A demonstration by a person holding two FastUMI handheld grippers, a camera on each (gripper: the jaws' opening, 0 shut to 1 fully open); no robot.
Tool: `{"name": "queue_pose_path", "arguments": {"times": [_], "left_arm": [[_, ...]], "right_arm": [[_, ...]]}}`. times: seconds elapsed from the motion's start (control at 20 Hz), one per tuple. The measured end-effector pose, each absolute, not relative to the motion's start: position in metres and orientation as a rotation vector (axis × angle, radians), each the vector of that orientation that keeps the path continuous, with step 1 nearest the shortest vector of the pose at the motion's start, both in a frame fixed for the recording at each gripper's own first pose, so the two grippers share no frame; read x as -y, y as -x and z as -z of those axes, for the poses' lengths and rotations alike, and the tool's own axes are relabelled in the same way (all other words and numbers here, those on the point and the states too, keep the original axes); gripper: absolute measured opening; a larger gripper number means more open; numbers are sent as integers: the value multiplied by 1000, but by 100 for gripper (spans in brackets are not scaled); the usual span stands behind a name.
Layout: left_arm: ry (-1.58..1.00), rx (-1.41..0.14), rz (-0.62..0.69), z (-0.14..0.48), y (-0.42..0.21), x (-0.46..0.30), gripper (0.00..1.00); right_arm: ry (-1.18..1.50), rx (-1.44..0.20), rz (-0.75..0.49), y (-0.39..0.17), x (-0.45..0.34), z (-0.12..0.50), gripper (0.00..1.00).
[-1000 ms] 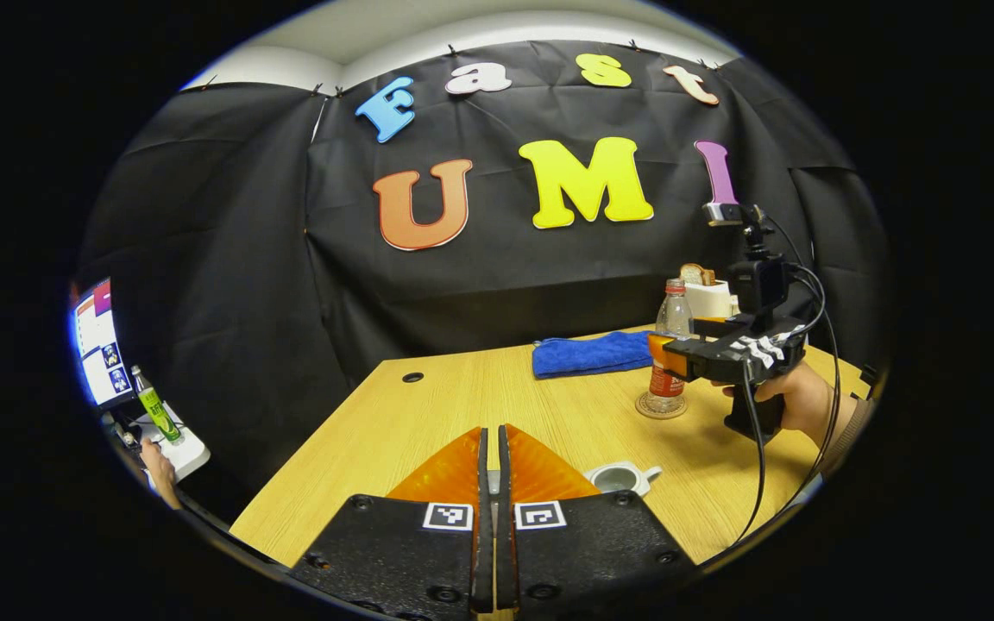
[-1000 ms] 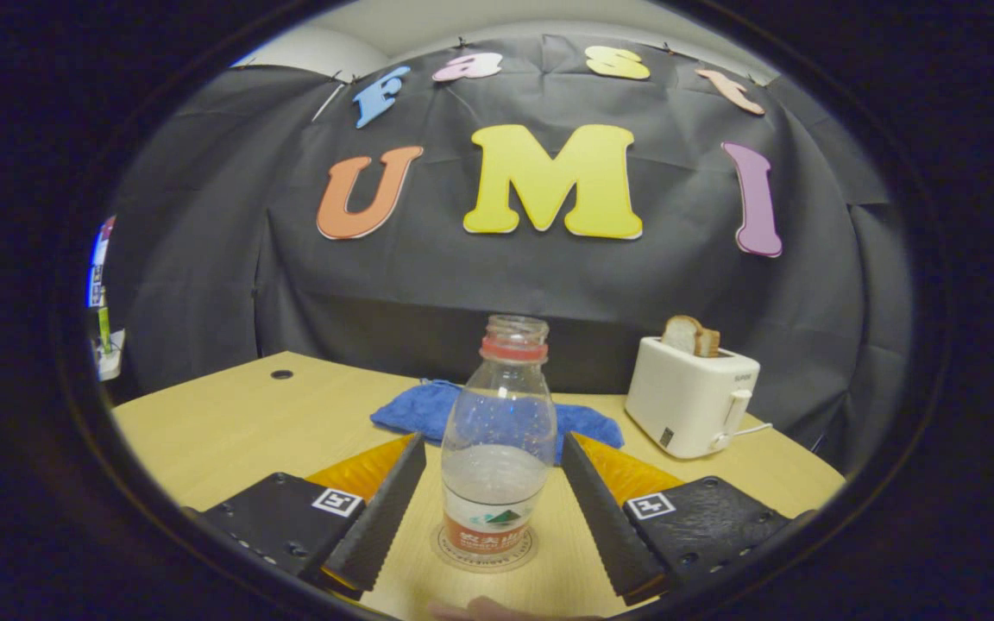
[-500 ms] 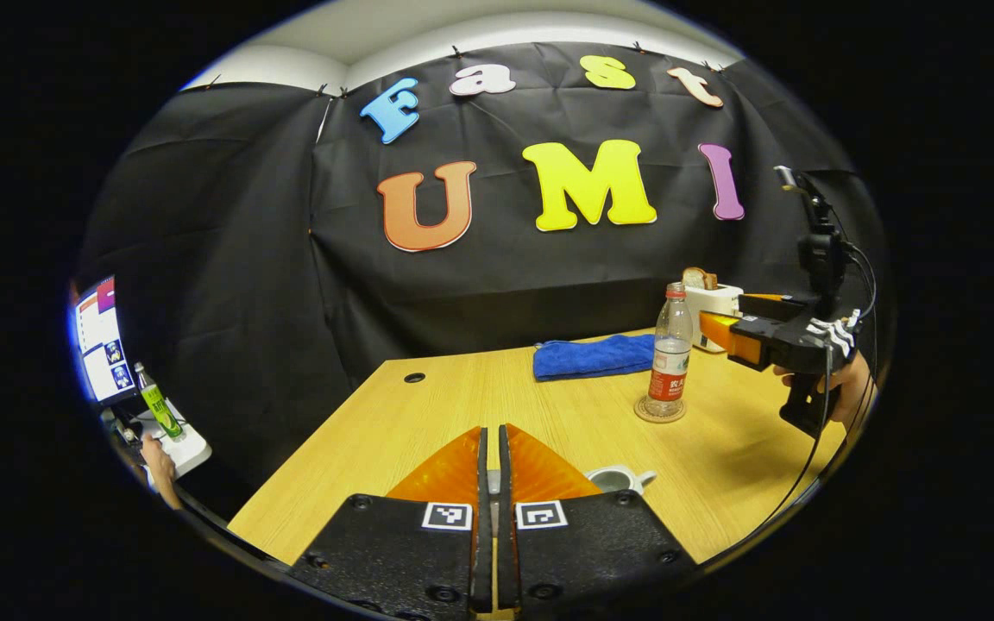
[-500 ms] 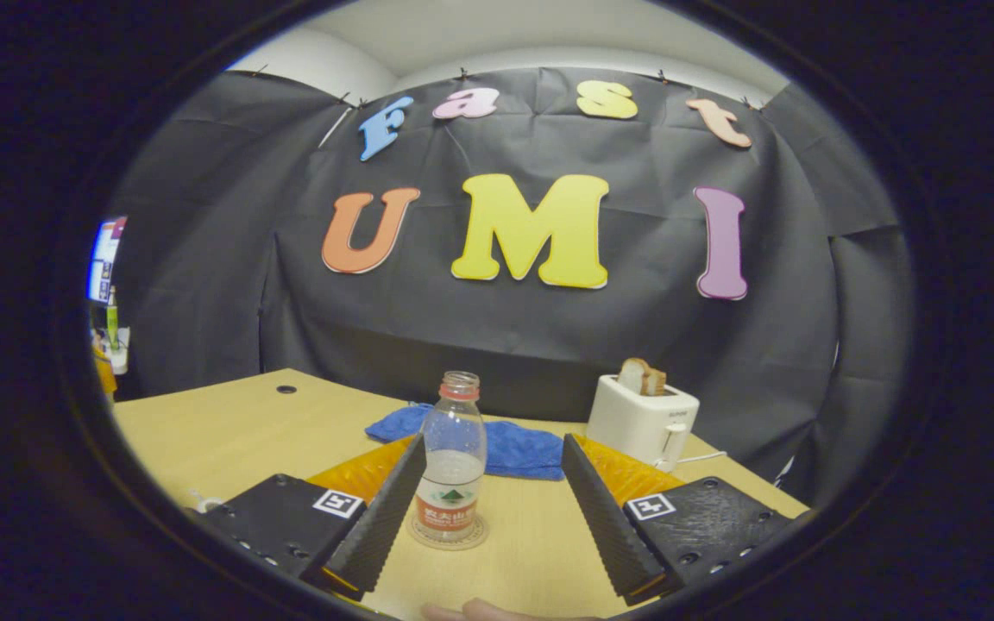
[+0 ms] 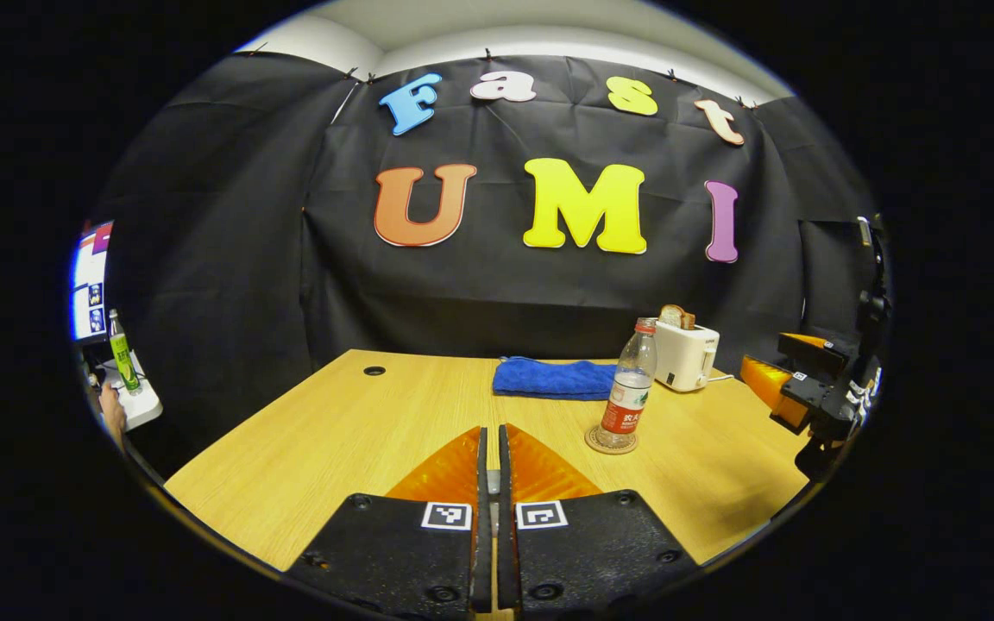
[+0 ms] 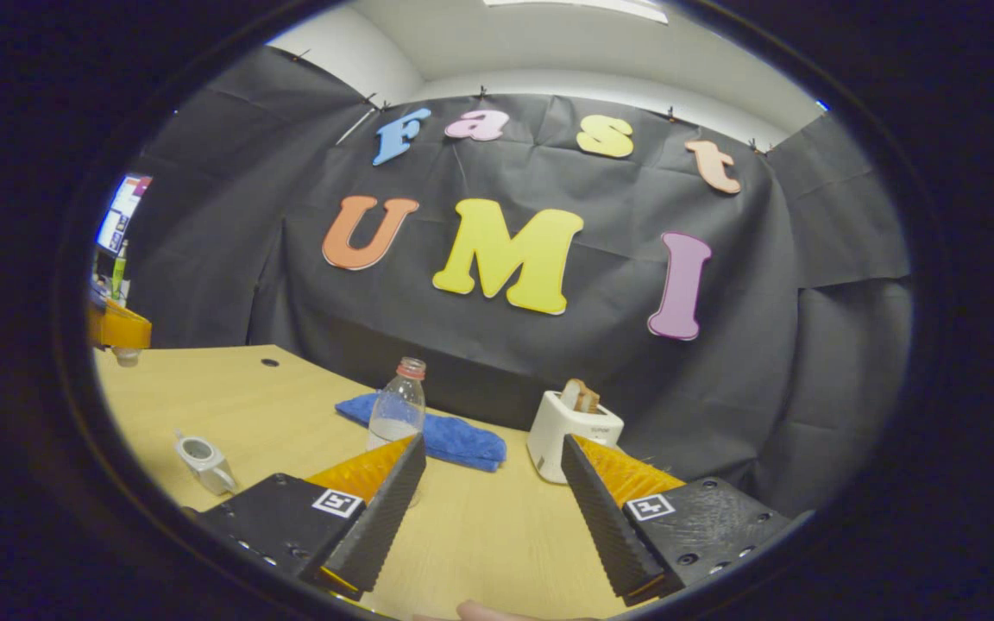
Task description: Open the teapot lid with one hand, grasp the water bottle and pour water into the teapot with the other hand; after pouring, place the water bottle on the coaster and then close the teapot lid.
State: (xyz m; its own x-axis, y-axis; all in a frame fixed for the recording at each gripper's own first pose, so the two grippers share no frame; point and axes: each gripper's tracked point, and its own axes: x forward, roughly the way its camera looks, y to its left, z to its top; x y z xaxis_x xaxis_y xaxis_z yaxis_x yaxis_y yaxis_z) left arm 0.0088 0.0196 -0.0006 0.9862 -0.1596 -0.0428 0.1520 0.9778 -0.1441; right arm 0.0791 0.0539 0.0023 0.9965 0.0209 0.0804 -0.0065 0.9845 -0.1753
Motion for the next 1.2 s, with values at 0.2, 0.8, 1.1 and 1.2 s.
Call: {"name": "queue_pose_path", "arguments": {"times": [0.2,0.8,1.1,1.2], "left_arm": [[152,-30,162,10,-25,-7,5],[167,33,194,44,-69,16,5],[112,23,218,59,-70,38,5],[105,11,224,63,-71,40,5]], "right_arm": [[164,92,-33,-67,-39,9,95],[123,56,-43,-84,-19,59,95],[111,61,-14,-85,-8,56,92],[112,60,-11,-84,-7,56,95]]}}
